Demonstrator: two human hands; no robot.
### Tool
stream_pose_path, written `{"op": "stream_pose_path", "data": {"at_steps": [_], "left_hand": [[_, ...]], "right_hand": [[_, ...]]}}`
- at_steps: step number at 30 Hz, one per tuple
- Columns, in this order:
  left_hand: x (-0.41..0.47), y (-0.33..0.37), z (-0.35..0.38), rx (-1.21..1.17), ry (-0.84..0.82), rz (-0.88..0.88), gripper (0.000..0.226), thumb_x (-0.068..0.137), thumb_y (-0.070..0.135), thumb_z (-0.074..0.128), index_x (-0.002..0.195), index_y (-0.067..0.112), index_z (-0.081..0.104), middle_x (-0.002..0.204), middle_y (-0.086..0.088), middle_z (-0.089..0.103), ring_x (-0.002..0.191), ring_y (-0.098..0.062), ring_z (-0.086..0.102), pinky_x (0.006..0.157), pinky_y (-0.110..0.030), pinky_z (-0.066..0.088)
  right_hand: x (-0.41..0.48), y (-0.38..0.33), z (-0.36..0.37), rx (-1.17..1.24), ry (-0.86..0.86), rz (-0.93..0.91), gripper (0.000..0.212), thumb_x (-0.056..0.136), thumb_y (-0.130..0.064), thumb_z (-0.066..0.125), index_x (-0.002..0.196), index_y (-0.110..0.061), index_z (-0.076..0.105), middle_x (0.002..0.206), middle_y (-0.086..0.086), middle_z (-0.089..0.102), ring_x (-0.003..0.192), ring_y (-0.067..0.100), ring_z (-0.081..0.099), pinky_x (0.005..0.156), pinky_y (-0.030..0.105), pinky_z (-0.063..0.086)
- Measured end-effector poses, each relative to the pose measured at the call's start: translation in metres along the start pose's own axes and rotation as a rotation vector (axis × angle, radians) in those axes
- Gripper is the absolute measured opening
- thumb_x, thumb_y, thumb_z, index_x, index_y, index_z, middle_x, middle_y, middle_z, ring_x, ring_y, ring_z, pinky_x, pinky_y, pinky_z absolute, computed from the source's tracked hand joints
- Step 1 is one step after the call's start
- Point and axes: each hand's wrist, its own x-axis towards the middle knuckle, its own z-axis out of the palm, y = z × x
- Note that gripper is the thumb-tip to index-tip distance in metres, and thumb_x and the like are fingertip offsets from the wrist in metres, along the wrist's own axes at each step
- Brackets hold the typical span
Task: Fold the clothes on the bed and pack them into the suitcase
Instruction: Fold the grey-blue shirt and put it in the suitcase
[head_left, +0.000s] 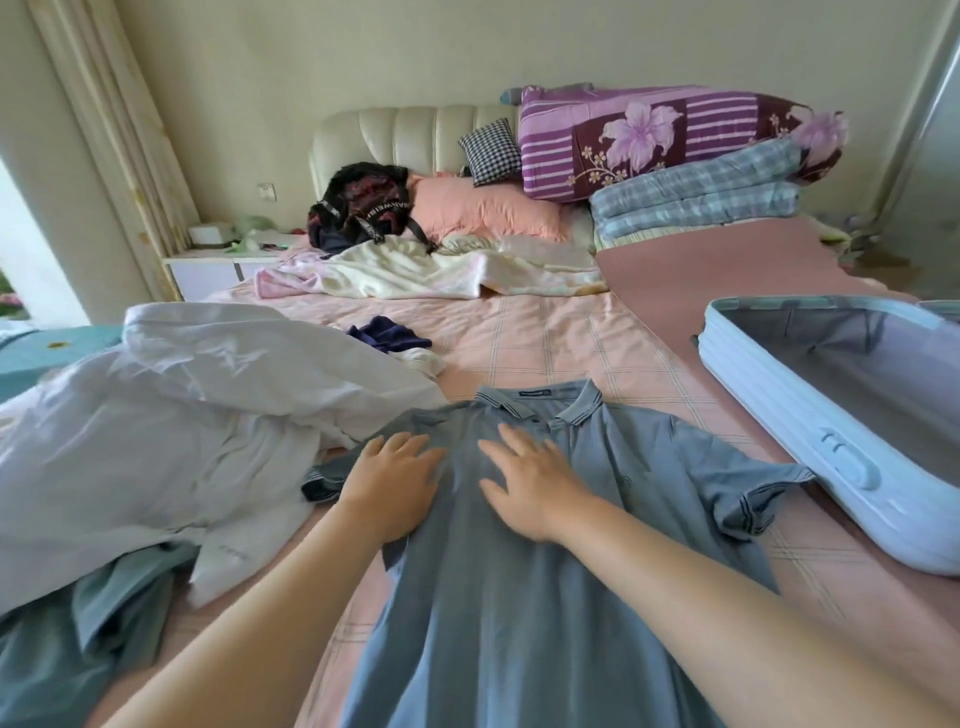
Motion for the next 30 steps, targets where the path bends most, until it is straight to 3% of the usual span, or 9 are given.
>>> {"op": "stream_pose_path", "data": {"at_steps": [4, 6, 8, 11, 15, 21, 26, 28, 30], "left_hand": [[-0.047, -0.042, 0.006, -0.01, -0.264, -0.226, 0.06, 0.1, 0.055, 0.03, 0.154, 0.029, 0.023, 0.159, -0.002, 0.029, 0.146, -0.025, 0.025, 0.12, -0.042, 0.018], [-0.06, -0.053, 0.001, -0.058, -0.244, -0.225, 0.056, 0.1, 0.05, 0.034, 0.151, 0.027, 0.03, 0.155, -0.002, 0.037, 0.143, -0.024, 0.033, 0.117, -0.04, 0.023], [-0.069, -0.058, -0.01, -0.082, -0.163, -0.208, 0.053, 0.099, 0.041, 0.037, 0.15, 0.027, 0.032, 0.152, -0.002, 0.042, 0.137, -0.024, 0.039, 0.113, -0.039, 0.029], [-0.076, -0.064, -0.025, -0.005, -0.113, -0.158, 0.061, 0.097, 0.034, 0.038, 0.156, 0.029, 0.019, 0.152, -0.003, 0.041, 0.135, -0.025, 0.039, 0.111, -0.038, 0.029], [-0.076, -0.08, -0.027, 0.16, -0.076, -0.146, 0.063, 0.093, 0.03, 0.049, 0.152, 0.034, 0.025, 0.148, -0.004, 0.036, 0.133, -0.026, 0.035, 0.108, -0.037, 0.031], [-0.072, -0.091, -0.01, -0.066, -0.237, -0.242, 0.051, 0.097, 0.009, 0.044, 0.146, 0.02, 0.038, 0.135, -0.006, 0.036, 0.119, -0.03, 0.055, 0.096, -0.044, 0.05], [-0.063, -0.095, 0.0, -0.118, -0.138, -0.185, 0.038, 0.101, 0.015, 0.042, 0.139, 0.019, 0.046, 0.134, -0.004, 0.047, 0.122, -0.023, 0.051, 0.101, -0.036, 0.046], [-0.059, -0.097, -0.002, -0.192, -0.051, -0.201, 0.03, 0.1, 0.016, 0.046, 0.128, 0.021, 0.055, 0.125, -0.004, 0.057, 0.115, -0.022, 0.055, 0.098, -0.033, 0.046], [-0.053, -0.096, -0.008, -0.365, 0.106, -0.289, 0.02, 0.096, 0.012, 0.051, 0.109, 0.019, 0.063, 0.109, -0.007, 0.065, 0.099, -0.027, 0.063, 0.086, -0.037, 0.053]], "right_hand": [[-0.027, -0.043, 0.017, -0.107, -0.251, -0.041, 0.066, 0.1, -0.062, 0.031, 0.159, -0.039, 0.01, 0.169, 0.005, -0.004, 0.155, 0.023, 0.0, 0.123, 0.05, 0.003], [-0.034, -0.05, 0.021, -0.184, -0.285, 0.0, 0.066, 0.1, -0.061, 0.028, 0.159, -0.039, 0.01, 0.169, 0.006, -0.004, 0.155, 0.024, -0.002, 0.123, 0.054, 0.002], [-0.036, -0.06, 0.017, -0.187, -0.268, 0.034, 0.064, 0.1, -0.057, 0.032, 0.158, -0.035, 0.017, 0.168, 0.009, 0.001, 0.155, 0.026, 0.003, 0.123, 0.054, 0.005], [-0.036, -0.078, 0.009, -0.209, -0.211, 0.037, 0.059, 0.099, -0.047, 0.042, 0.153, -0.024, 0.034, 0.165, 0.014, 0.018, 0.152, 0.028, 0.015, 0.122, 0.05, 0.014], [-0.029, -0.109, -0.002, -0.134, -0.14, 0.009, 0.055, 0.097, -0.034, 0.046, 0.15, -0.022, 0.037, 0.156, 0.006, 0.036, 0.143, 0.026, 0.034, 0.117, 0.043, 0.026], [-0.013, -0.143, 0.001, 0.046, -0.079, -0.036, 0.056, 0.094, -0.035, 0.053, 0.148, -0.023, 0.043, 0.151, 0.001, 0.046, 0.138, 0.024, 0.044, 0.113, 0.038, 0.035], [0.001, -0.149, 0.022, -0.011, -0.168, 0.016, 0.098, 0.082, -0.058, 0.067, 0.158, -0.022, 0.018, 0.152, 0.005, 0.041, 0.14, 0.027, 0.039, 0.112, 0.042, 0.037], [0.01, -0.148, 0.034, -0.022, -0.09, 0.05, 0.085, 0.083, -0.057, 0.067, 0.152, -0.021, 0.031, 0.142, 0.004, 0.047, 0.132, 0.027, 0.047, 0.106, 0.042, 0.043], [0.016, -0.144, 0.039, 0.025, 0.042, 0.047, 0.043, 0.089, -0.038, 0.063, 0.127, -0.02, 0.052, 0.124, 0.003, 0.056, 0.118, 0.027, 0.058, 0.092, 0.038, 0.049]]}}
